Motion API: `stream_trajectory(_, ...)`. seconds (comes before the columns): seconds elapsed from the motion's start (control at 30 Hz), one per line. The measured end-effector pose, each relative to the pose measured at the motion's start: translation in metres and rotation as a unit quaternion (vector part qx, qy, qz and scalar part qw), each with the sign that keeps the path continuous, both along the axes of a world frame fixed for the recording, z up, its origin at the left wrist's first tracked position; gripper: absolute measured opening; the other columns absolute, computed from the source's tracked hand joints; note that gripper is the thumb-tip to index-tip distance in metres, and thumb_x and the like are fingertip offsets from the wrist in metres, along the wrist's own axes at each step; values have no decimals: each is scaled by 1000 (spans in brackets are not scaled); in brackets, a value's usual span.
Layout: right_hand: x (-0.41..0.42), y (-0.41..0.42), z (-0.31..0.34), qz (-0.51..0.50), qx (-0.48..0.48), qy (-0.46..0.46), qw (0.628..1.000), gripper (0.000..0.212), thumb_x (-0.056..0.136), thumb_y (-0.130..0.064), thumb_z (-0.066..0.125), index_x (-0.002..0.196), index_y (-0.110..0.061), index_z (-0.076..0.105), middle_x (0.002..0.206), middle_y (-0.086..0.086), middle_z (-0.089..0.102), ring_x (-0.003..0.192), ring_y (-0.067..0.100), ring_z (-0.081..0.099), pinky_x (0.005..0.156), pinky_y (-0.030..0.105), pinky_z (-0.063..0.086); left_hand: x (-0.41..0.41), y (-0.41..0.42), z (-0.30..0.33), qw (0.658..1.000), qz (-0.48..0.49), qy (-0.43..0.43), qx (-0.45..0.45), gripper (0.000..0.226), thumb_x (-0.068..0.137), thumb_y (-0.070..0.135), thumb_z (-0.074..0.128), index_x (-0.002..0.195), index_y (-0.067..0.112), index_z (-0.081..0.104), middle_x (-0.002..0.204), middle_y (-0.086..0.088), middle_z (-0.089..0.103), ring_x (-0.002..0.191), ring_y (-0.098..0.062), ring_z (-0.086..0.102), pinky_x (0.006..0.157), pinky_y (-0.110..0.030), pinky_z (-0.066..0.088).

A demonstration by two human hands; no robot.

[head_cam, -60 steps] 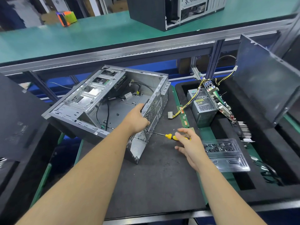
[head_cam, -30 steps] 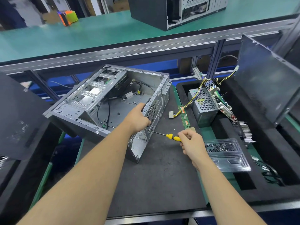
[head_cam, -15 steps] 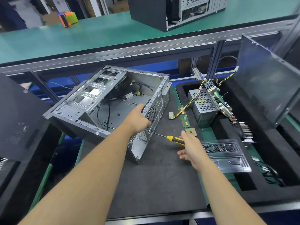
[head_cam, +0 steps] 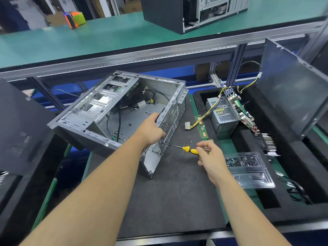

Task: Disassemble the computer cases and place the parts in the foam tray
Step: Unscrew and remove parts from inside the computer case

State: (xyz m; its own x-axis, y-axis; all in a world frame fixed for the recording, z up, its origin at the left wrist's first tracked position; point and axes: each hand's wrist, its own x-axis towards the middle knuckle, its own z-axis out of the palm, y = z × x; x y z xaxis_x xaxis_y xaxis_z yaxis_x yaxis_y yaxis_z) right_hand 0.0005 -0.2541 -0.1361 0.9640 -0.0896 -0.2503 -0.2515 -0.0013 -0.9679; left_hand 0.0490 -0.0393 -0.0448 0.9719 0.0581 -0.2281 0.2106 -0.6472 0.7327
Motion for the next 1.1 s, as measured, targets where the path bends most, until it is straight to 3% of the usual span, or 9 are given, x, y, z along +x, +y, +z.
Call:
stream_trajectory(0.17,4,1,2,-18,88,43,995,5,97,-19,65,101,-17,64,101,13,56,69,20,51,62,33,48,0,0,0,1000,2,1,7,64,88,-4,66,141,25,47,90,14,59,51,-8,51,48,-22,43)
stream_trajectory(0.23,6,3,6,-19,111,110,988,23,100,-39,57,101,-16,62,94,8,62,68,21,55,54,32,50,0,0,0,1000,2,3,7,63,87,-4,66,140,25,47,89,11,60,54,-10,51,49,-23,44)
stream_trajectory(0.3,7,2,8,-12,76,168,983,39,102,-50,46,99,-14,61,75,8,60,51,20,50,45,27,44,0,0,0,1000,0,2,8,62,87,-4,66,140,24,47,93,7,63,56,-12,53,52,-25,45)
stream_trajectory(0.43,6,-1,-1,2,46,122,991,29,104,-31,49,93,-8,61,64,7,45,44,13,32,40,22,29,0,0,0,1000,3,-4,5,61,87,-3,67,138,26,49,95,7,62,59,-14,54,58,-28,47)
stream_trajectory(0.57,3,-1,-3,7,10,45,999,14,98,-14,58,88,-12,67,80,12,57,60,17,46,53,31,41,0,0,-1,1000,3,-2,-5,59,86,-4,66,136,24,51,103,-6,70,65,-18,56,62,-30,49)
stream_trajectory(0.77,2,-3,3,21,20,-6,1000,34,92,-3,62,82,-35,66,94,13,60,63,20,47,66,37,43,1,2,-3,1000,2,-4,-10,60,87,-4,67,137,25,51,100,-5,70,64,-17,57,62,-32,51)
stream_trajectory(0.93,0,-6,0,20,92,36,995,21,92,-1,66,100,-19,64,90,10,57,63,19,49,70,38,42,2,2,-4,1000,1,-3,-15,59,87,-4,66,136,25,52,103,-6,71,69,-20,59,71,-38,55)
stream_trajectory(1.03,1,-3,6,20,138,97,986,11,98,-26,63,106,-18,62,97,9,61,68,21,54,56,33,48,2,2,-4,1000,2,-1,-17,56,87,-5,65,133,23,53,102,-9,71,70,-21,58,69,-37,54)
stream_trajectory(1.1,3,-2,9,18,124,157,980,31,103,-45,48,104,-16,60,82,9,60,53,20,50,47,27,43,2,2,-4,1000,5,0,-20,56,86,-6,65,134,22,53,100,-9,70,69,-21,58,66,-36,52)
